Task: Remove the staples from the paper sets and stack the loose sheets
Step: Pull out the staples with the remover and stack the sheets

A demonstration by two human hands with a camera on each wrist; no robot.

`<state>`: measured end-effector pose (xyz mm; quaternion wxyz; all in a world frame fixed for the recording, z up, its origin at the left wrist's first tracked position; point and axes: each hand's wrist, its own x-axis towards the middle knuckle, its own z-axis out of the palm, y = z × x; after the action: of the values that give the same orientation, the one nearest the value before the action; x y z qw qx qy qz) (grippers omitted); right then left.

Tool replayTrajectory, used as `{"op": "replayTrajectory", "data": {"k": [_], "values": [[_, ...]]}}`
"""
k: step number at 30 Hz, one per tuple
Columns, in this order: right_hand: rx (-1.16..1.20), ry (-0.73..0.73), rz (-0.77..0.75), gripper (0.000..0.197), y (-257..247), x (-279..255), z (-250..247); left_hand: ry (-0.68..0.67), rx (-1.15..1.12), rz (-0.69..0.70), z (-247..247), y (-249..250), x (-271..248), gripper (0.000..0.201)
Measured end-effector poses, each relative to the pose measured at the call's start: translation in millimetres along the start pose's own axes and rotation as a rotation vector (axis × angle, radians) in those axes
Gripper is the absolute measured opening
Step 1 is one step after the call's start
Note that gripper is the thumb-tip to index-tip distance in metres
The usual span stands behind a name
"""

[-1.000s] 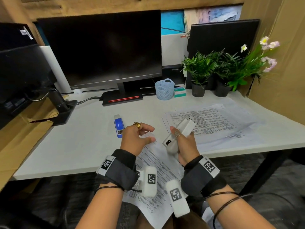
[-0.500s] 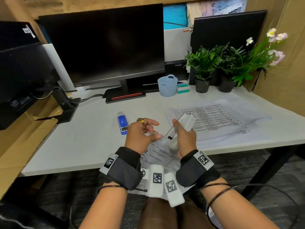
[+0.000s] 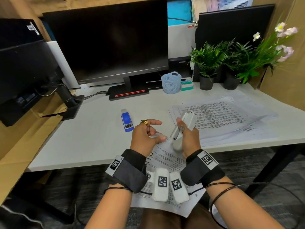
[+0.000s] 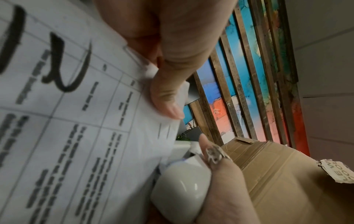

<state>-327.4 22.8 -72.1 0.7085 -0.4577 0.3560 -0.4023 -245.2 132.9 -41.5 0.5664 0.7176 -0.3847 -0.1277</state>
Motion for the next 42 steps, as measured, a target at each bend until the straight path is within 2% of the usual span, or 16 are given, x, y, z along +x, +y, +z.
{"op": "replayTrajectory", "data": {"k": [3,12,18,22,26,29,30,34,39,42], "values": [[-0.006,-0.019,-0.002,0.024,-2,0,-7,0.053,-0.032,-0.012,0,-1,3,0.042],[-0.096,0.017,-0.084,0.022,3,-6,-3,0.061,-0.057,-0.006,5,3,0,0.042],[-0.073,0.011,-0.023,0.016,4,-7,4,0.008,-0.098,-0.030,-1,0,-5,0.044],[-0.165,-0.045,0.000,0.019,7,-4,8,-0.017,-0.142,-0.049,-8,-3,-6,0.049],[-0.348,-0.199,0.037,0.042,-9,11,20,0.015,-0.126,-0.029,-17,-5,-2,0.051],[-0.459,-0.262,0.138,0.075,-22,25,33,0.020,-0.076,-0.015,-22,-4,1,0.045],[-0.469,-0.283,0.176,0.081,-22,29,35,0.029,-0.053,-0.012,-22,-5,2,0.042],[-0.376,-0.290,0.292,0.067,-15,34,36,0.052,-0.048,-0.029,-25,-10,2,0.034],[-0.280,-0.283,0.377,0.045,-14,28,32,0.059,-0.024,-0.054,-27,-14,0,0.035],[-0.257,-0.274,0.382,0.045,-13,25,31,0.051,0.049,-0.021,-28,-16,-3,0.036]]}}
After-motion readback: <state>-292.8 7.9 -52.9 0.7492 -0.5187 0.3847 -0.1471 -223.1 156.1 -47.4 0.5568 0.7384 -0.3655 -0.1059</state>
